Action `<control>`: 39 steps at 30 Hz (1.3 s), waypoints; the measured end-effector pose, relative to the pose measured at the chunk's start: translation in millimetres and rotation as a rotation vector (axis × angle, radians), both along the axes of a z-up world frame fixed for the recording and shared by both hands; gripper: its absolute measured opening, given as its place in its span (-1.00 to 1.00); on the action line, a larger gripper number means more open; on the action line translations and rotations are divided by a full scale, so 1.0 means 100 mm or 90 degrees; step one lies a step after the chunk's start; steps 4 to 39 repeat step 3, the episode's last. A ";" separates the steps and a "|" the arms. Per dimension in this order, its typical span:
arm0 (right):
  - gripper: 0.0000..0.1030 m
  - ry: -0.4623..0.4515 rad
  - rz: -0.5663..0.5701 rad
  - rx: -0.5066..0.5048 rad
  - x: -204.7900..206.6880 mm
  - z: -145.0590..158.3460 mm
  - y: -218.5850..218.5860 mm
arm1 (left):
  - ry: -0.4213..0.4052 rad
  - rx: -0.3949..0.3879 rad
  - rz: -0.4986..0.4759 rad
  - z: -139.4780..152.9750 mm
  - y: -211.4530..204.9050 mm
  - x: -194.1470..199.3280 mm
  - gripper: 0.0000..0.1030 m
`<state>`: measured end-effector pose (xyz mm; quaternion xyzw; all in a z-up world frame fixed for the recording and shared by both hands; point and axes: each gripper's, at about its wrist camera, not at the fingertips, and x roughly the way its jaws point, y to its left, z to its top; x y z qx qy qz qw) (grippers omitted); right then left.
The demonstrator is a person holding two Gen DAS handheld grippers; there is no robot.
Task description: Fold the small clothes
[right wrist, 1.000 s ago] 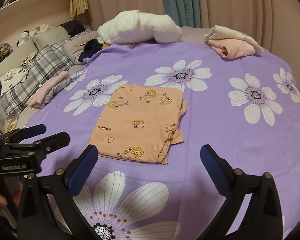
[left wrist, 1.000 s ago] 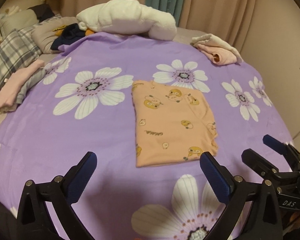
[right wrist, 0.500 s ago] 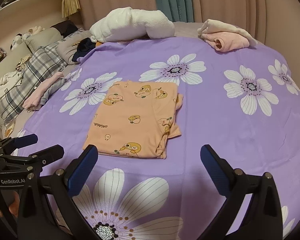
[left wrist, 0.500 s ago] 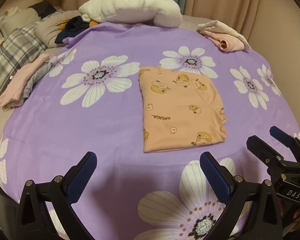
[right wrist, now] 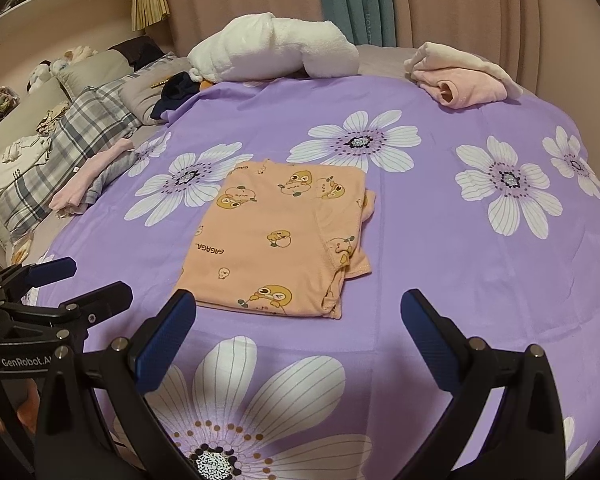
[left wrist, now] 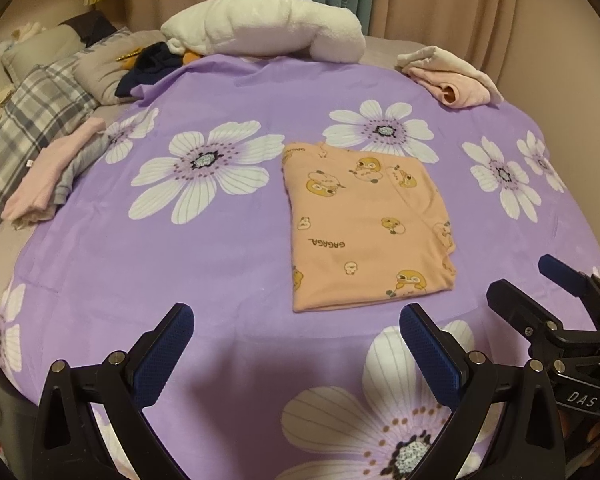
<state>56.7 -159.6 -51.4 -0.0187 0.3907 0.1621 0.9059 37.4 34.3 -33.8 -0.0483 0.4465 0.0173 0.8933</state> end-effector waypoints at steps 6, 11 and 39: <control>1.00 -0.002 -0.001 0.000 -0.01 0.01 0.00 | -0.005 0.008 0.003 0.01 -0.01 -0.01 0.97; 1.00 -0.002 -0.001 0.000 -0.01 0.01 0.00 | -0.005 0.008 0.003 0.01 -0.01 -0.01 0.97; 1.00 -0.002 -0.001 0.000 -0.01 0.01 0.00 | -0.005 0.008 0.003 0.01 -0.01 -0.01 0.97</control>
